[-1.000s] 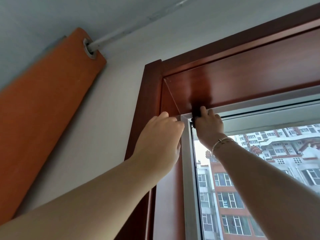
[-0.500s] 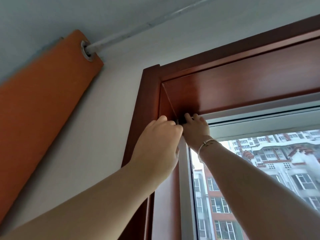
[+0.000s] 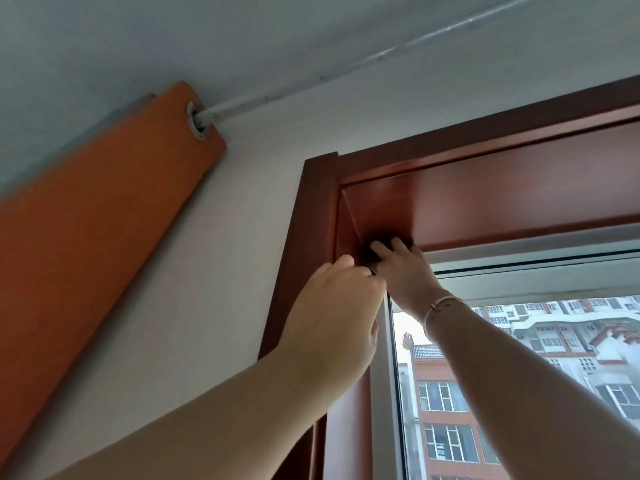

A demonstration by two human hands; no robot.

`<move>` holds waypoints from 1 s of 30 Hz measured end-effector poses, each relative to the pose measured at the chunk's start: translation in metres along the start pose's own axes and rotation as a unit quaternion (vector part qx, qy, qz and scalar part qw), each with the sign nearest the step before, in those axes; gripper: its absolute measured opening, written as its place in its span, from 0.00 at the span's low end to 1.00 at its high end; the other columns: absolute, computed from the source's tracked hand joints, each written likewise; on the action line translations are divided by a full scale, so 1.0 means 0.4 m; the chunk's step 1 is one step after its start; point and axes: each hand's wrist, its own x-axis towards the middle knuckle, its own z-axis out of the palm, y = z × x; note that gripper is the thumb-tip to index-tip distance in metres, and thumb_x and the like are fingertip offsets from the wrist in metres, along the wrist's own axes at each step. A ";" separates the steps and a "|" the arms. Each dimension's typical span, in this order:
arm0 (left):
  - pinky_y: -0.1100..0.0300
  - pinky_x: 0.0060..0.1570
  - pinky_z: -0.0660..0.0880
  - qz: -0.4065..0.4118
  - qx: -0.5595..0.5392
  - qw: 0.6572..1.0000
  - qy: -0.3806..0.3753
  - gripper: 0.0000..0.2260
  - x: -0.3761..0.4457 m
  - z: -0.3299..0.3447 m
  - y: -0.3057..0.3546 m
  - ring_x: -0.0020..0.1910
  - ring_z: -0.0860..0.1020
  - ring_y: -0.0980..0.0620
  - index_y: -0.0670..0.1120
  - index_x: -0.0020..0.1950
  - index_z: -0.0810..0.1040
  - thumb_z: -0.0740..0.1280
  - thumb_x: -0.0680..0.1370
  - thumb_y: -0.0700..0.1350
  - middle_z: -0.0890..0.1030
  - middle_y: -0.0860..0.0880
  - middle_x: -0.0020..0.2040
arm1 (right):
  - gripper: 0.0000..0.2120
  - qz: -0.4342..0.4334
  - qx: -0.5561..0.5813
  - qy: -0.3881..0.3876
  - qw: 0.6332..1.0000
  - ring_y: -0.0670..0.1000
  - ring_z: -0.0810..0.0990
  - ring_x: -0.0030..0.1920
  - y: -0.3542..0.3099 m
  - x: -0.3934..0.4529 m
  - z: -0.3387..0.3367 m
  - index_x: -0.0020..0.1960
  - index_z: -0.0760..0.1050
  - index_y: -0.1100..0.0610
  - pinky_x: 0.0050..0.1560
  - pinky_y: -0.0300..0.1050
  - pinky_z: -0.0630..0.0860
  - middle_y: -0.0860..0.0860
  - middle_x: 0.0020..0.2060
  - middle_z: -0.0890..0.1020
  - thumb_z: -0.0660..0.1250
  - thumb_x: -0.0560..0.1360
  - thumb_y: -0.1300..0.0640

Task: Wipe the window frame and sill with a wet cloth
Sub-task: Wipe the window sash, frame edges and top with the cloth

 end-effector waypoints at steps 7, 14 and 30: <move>0.63 0.44 0.54 0.006 0.028 0.999 -0.016 0.12 0.001 0.000 -0.003 0.42 0.59 0.56 0.52 0.39 0.59 0.60 0.76 0.41 0.56 0.56 0.32 | 0.05 -0.046 -0.040 -0.018 0.998 0.55 0.77 0.32 0.057 -0.035 0.012 0.32 0.82 0.53 0.30 0.41 0.70 0.50 0.36 0.80 0.69 0.65 0.55; 0.61 0.43 0.52 -0.002 0.085 0.995 -0.047 0.12 -0.001 0.004 0.012 0.42 0.59 0.54 0.51 0.38 0.59 0.61 0.76 0.39 0.58 0.54 0.33 | 0.02 -0.029 -0.054 0.004 0.998 0.56 0.73 0.31 0.197 -0.123 0.002 0.32 0.78 0.57 0.30 0.43 0.67 0.51 0.34 0.77 0.70 0.61 0.62; 0.58 0.44 0.54 0.044 0.183 0.976 -0.109 0.11 0.008 0.003 0.015 0.43 0.60 0.51 0.48 0.38 0.59 0.61 0.74 0.40 0.60 0.53 0.32 | 0.16 -0.062 -0.021 -0.102 0.993 0.56 0.70 0.59 0.088 -0.044 -0.003 0.63 0.75 0.53 0.50 0.48 0.70 0.49 0.64 0.71 0.58 0.78 0.57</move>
